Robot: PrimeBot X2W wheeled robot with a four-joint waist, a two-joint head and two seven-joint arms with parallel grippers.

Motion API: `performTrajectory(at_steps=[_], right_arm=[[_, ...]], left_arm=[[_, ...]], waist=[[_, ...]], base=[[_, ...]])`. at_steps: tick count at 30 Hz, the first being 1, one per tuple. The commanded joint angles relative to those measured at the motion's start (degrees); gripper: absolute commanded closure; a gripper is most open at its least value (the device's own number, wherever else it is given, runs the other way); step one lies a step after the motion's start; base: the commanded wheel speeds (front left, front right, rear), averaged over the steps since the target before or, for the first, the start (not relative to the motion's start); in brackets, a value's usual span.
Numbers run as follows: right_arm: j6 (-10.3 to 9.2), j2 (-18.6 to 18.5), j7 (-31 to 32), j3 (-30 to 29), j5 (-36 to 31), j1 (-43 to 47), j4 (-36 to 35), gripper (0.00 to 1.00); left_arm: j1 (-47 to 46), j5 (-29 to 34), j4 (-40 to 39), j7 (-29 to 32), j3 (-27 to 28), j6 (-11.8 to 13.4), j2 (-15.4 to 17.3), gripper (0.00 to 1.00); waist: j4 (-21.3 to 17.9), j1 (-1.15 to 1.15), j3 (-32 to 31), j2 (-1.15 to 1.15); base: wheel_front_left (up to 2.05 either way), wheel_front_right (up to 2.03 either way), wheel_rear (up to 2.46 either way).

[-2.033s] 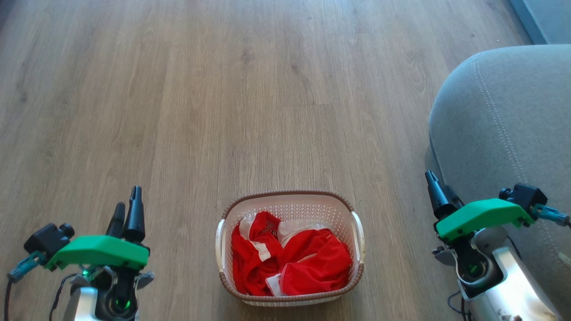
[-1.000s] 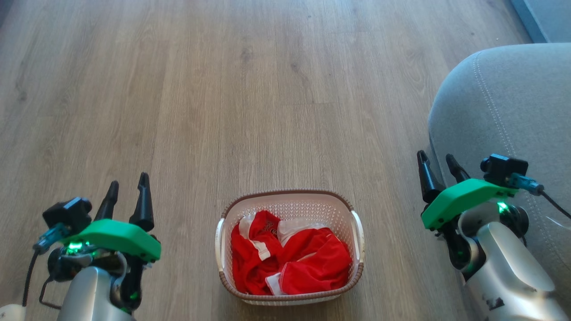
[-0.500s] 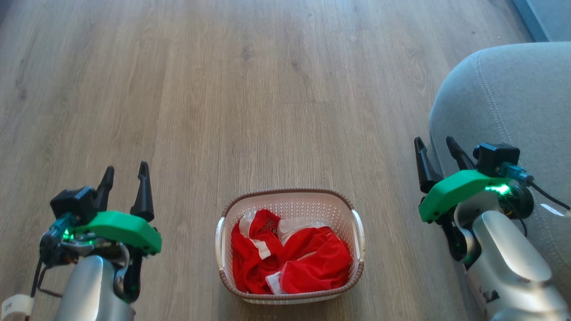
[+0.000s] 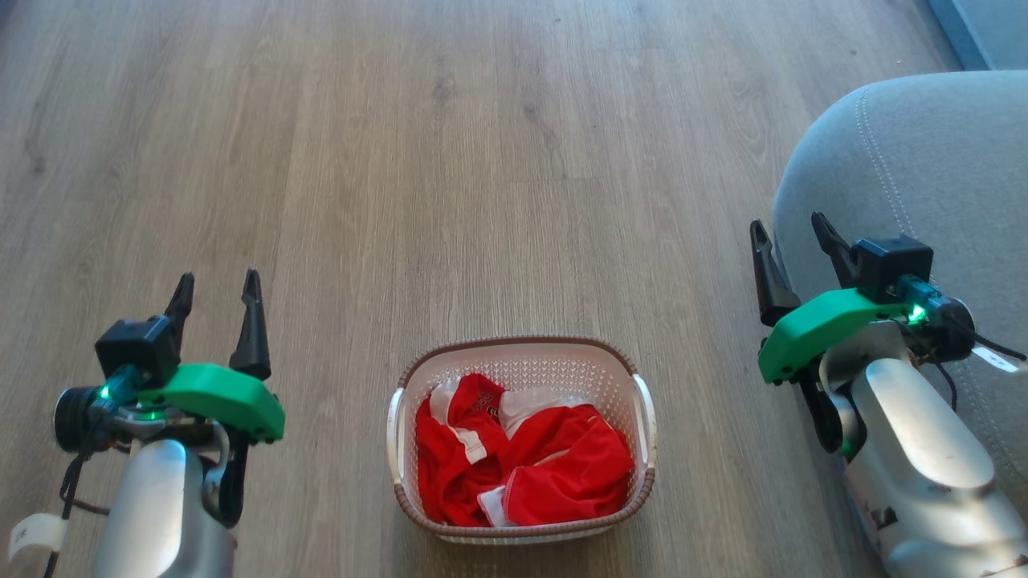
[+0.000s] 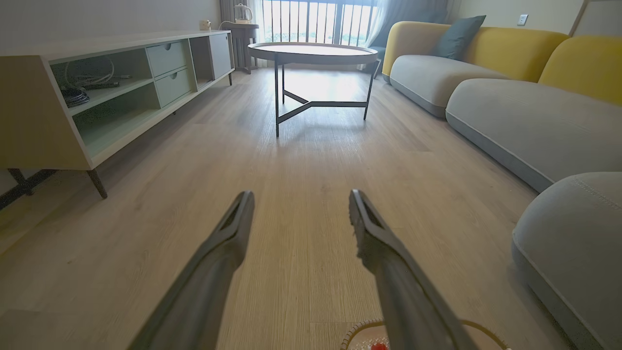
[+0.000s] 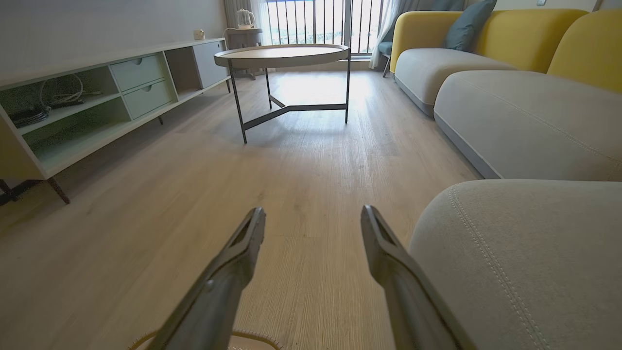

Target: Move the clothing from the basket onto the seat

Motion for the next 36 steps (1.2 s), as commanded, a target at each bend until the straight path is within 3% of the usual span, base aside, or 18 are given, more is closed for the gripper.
performTrajectory(at_steps=[1,25,36], right_arm=[[0.4,-0.9,-1.0,1.32,-1.76,-2.97,-1.26,0.0],[0.41,-0.62,-1.26,-0.49,-2.48,-3.04,-2.48,0.0],[0.41,-0.9,-1.26,-0.95,-3.5,-6.35,-6.74,0.0]], left_arm=[[-3.51,1.98,-1.51,-0.93,2.0,-0.35,0.98,0.0],[-3.79,1.79,-1.61,-1.21,2.44,-0.84,-0.03,0.0],[-5.44,-0.05,-2.82,-1.21,-0.78,-0.85,-0.93,0.0]], waist=[[0.01,0.0,0.09,0.0],[-0.19,0.0,0.98,0.0],[-0.88,0.0,9.1,0.0]], base=[[0.0,0.0,0.0],[0.0,0.0,0.0],[0.0,0.0,0.0]])
